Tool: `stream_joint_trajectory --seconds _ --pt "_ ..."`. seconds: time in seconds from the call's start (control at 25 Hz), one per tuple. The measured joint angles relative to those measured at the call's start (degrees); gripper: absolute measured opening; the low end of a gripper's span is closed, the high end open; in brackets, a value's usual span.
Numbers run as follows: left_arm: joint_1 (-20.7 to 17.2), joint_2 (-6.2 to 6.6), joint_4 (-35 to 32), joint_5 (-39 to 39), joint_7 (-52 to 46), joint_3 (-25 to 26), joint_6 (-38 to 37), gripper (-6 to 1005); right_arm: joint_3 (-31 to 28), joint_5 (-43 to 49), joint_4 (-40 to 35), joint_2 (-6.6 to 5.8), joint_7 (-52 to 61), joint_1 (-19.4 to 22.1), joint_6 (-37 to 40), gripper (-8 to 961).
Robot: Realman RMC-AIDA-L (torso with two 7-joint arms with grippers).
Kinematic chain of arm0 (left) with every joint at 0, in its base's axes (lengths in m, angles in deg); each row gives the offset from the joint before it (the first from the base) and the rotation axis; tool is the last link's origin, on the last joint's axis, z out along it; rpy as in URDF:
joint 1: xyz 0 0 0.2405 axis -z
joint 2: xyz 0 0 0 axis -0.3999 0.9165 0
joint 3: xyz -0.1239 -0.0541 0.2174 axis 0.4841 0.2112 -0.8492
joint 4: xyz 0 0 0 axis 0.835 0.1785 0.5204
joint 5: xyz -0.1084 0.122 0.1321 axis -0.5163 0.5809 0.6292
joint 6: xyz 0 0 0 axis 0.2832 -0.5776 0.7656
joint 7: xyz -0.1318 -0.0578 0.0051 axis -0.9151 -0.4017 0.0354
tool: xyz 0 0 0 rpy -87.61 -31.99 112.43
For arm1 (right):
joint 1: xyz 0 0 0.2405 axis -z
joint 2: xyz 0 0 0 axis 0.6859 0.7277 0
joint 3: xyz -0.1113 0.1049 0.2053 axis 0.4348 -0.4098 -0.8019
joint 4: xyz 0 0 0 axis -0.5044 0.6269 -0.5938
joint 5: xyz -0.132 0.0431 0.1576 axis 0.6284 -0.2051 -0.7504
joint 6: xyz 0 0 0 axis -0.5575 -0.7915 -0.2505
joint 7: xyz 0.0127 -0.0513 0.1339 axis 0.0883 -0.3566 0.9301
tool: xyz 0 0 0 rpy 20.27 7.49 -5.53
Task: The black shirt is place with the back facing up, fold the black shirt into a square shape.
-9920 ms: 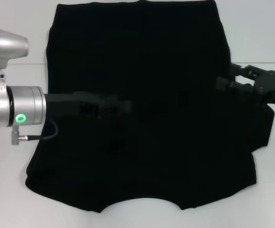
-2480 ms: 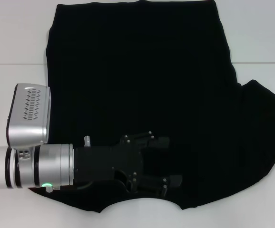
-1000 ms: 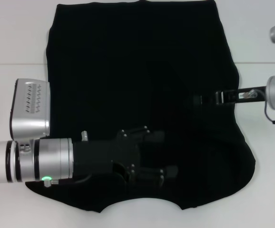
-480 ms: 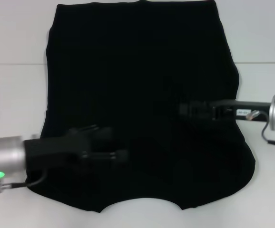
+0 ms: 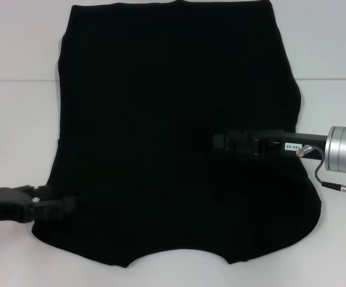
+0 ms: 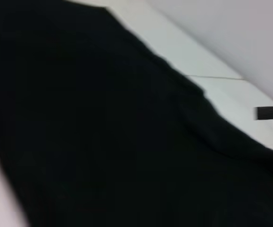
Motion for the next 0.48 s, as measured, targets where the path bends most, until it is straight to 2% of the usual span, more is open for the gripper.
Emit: stream_joint_trajectory --seconds 0.16,0.48 --pt "0.0 0.22 -0.1 2.4 -2.9 2.3 1.6 851 0.0 -0.2 -0.3 0.02 0.0 -0.1 0.0 593" --pt "0.3 0.11 0.1 4.9 -13.2 2.1 5.1 848 0.0 -0.2 -0.5 -0.42 0.1 -0.1 0.1 592"
